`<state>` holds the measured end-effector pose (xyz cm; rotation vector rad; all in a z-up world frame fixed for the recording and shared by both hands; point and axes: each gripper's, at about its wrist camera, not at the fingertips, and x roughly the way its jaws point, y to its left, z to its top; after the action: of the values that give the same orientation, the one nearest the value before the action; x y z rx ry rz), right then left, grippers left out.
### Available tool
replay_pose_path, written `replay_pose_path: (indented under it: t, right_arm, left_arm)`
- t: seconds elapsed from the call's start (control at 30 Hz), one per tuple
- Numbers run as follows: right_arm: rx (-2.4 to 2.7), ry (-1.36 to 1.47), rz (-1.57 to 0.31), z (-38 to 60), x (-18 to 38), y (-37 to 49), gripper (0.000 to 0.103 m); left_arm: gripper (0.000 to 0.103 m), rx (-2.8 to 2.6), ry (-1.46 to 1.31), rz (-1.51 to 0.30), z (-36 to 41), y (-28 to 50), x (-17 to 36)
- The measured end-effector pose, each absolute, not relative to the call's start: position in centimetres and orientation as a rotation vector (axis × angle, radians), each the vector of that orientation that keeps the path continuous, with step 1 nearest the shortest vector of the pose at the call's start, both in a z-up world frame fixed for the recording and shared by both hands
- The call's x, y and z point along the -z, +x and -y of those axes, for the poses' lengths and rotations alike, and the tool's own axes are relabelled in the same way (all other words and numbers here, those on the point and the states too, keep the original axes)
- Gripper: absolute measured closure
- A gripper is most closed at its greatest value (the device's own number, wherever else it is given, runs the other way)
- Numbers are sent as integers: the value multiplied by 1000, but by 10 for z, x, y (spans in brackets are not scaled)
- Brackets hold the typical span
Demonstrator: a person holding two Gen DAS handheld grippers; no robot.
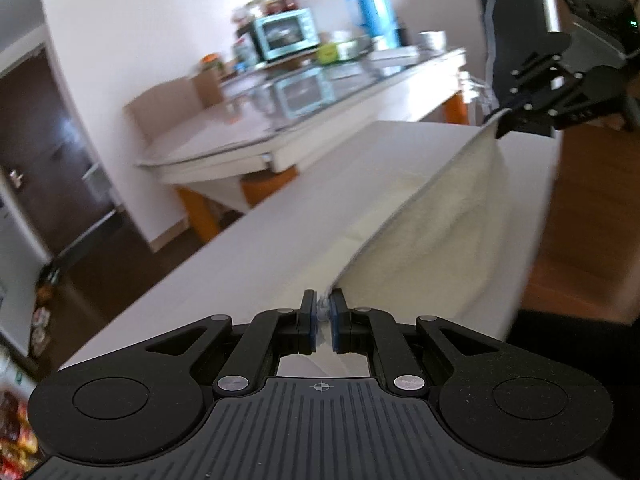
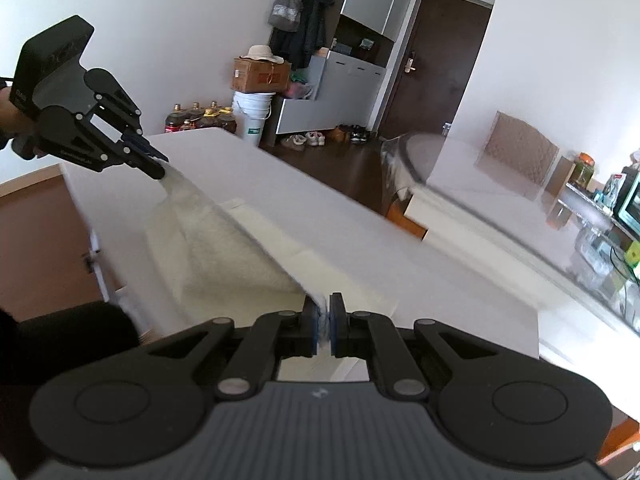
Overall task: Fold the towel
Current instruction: 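Lay the opened towel flat on the table and open both tools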
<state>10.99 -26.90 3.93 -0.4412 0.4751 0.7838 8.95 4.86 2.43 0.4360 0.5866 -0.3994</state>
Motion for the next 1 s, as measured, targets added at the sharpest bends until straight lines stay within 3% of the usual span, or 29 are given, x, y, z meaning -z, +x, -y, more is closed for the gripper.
replay_pose_path:
  t: [0.43,0.53,0.57,0.6,0.67,1.0]
  right_arm:
    - [-761,-295,-714,247,15,240,95]
    - [-714,-267,-714,248,24,248,81]
    - [-705,-261,-709,249,24,247,76]
    - [-694,-252,-703,251,25,246,76]
    - [-643,-204,-658,260,19,237,76]
    - [-665,-129,-670,254,29,185,79]
  left_arm:
    - [95,336,399,-735,-62,188,23]
    - [86,290,403,-727,-66,188,27]
    - [77,277,403,-722,-69,186,26]
    - [68,265,401,-714,-71,184,25]
    - [61,232,390,-682,-78,176,20]
    - [61,289,387,-674,-64,154,31]
